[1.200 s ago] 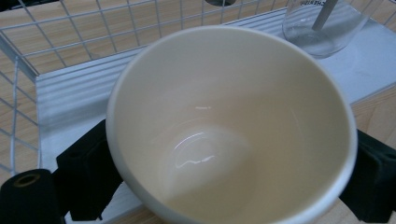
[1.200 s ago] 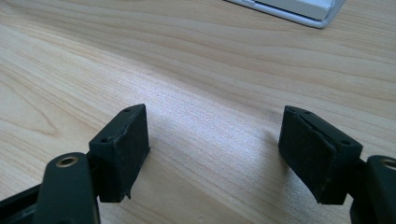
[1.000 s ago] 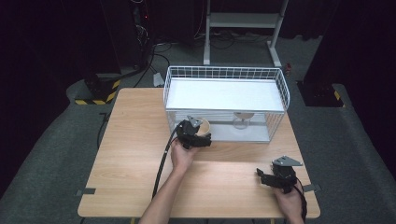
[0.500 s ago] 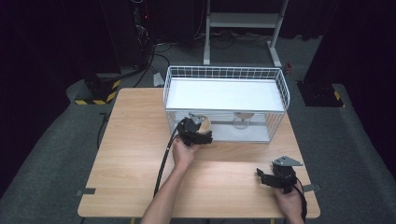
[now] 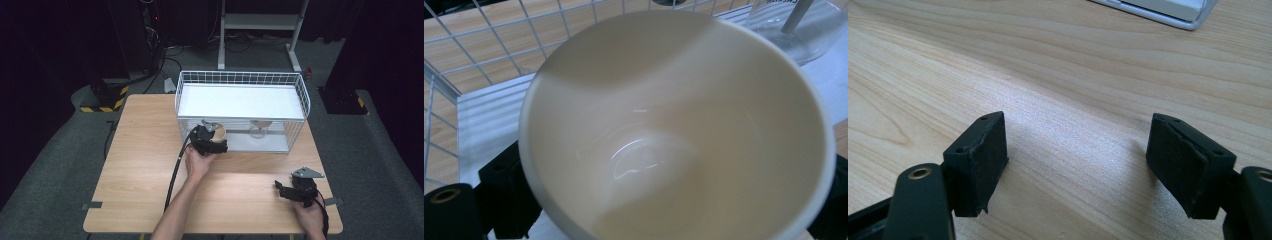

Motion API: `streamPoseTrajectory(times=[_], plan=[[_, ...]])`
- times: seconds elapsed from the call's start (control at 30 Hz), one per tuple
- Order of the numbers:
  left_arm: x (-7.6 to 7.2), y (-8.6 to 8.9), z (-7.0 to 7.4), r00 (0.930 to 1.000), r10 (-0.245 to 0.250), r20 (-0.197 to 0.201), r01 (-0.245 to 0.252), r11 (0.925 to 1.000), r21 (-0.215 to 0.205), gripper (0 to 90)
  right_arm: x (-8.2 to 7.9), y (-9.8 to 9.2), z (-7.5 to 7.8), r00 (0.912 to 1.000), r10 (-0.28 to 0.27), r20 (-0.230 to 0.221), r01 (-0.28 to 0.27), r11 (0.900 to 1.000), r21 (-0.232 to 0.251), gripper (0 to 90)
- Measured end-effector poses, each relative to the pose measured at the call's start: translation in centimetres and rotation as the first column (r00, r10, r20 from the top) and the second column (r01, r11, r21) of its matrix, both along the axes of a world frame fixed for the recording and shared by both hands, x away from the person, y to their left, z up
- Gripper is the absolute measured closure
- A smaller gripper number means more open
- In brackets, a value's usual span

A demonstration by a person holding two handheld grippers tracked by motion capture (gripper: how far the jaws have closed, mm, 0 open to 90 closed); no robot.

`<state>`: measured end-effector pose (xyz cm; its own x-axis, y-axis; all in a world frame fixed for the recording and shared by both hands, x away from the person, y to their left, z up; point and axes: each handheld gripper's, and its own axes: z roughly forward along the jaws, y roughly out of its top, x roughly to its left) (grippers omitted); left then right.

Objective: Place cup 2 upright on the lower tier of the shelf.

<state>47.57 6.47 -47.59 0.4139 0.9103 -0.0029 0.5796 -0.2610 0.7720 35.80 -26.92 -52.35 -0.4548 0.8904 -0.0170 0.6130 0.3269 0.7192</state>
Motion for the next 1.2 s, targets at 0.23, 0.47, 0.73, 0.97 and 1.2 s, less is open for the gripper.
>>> streamPoseTrajectory(times=[0.23, 0.47, 0.73, 0.97, 1.2], plan=[[-0.3, 0.4, -0.2, 0.9998, -0.014, -0.014, 0.014, 0.9999, 0.000, 7.8, 0.0, 0.0, 0.0, 1.0000, 0.000, -0.001, 0.000, 1.000, 0.000, 24.2], [-0.8, 0.7, -0.3, 1.0000, -0.005, -0.006, 0.005, 1.0000, 0.001, 8.9, 0.0, 0.0, 0.0, 1.0000, -0.001, -0.002, 0.001, 1.000, 0.001, 24.2], [-0.9, 0.6, -0.4, 0.9999, -0.005, -0.014, 0.005, 1.0000, -0.007, 9.0, 0.0, 0.0, 0.0, 1.0000, -0.001, -0.002, 0.001, 1.000, 0.000, 24.2], [-0.4, 0.6, -0.6, 0.9999, 0.012, 0.004, -0.012, 0.9999, -0.010, 9.0, 0.0, 0.0, 0.0, 1.0000, 0.000, 0.000, 0.000, 1.000, 0.000, 24.2], [0.4, 0.5, -0.9, 0.9996, 0.027, -0.001, -0.027, 0.9993, -0.027, 8.8, 0.0, 0.0, 0.0, 1.0000, 0.001, 0.001, -0.001, 1.000, 0.000, 24.2]])
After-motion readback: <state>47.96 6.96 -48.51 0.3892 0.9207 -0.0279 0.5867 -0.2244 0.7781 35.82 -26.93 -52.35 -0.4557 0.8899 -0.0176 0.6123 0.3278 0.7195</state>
